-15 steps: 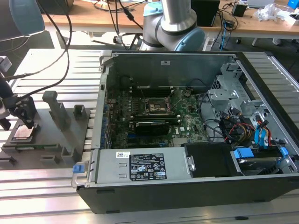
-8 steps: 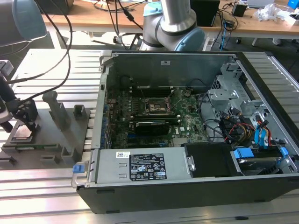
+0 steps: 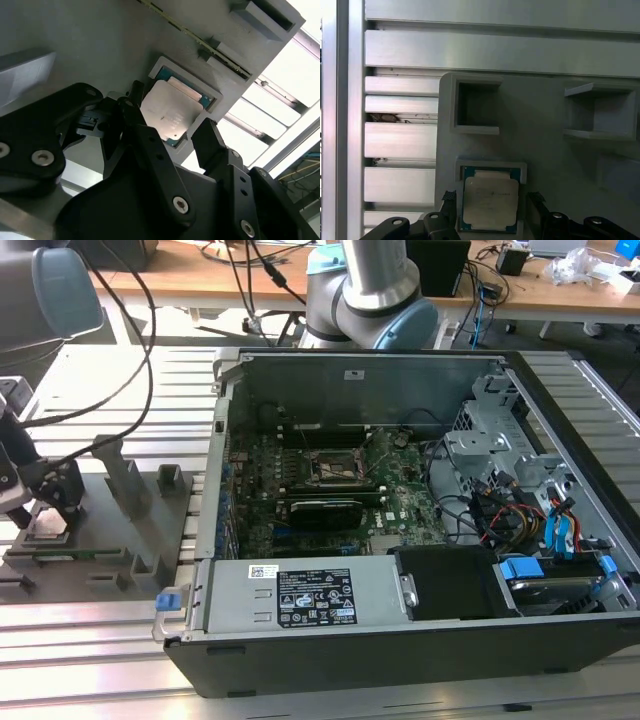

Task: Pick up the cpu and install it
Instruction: 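Pick up the cpu and move it towards the insertion slot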

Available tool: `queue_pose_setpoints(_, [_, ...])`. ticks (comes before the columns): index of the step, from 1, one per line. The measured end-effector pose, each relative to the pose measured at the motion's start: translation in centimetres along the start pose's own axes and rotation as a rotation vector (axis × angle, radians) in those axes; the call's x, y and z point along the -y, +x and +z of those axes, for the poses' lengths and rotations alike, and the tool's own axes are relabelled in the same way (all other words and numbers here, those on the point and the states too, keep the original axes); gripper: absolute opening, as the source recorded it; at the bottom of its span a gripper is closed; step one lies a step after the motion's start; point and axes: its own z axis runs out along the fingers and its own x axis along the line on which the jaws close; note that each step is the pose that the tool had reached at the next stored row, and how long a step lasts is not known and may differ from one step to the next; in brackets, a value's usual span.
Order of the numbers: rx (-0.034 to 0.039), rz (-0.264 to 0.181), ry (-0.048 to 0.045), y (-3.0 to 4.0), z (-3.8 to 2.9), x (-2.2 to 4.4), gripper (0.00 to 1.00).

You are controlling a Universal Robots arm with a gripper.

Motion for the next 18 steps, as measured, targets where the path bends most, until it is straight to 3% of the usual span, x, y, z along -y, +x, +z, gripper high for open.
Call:
queue_pose_setpoints(11, [-0.0005, 0.000, -0.0015, 0.13, 0.50, -0.02, 0.66])
queue_pose_setpoints(12, [-0.0044, 0.000, -0.0015, 0.14, 0.50, -0.02, 0.66])
queue_pose_setpoints(13, [-0.0162, -0.001, -0.0020, 0.12, 0.52, -0.02, 0.66])
queue_pose_setpoints(14, [-0.0198, -0.001, -0.0020, 0.13, 0.51, -0.03, 0.66])
queue_pose_setpoints(18, [-0.0200, -0.001, -0.0023, 0.00, 0.62, -0.02, 0.66])
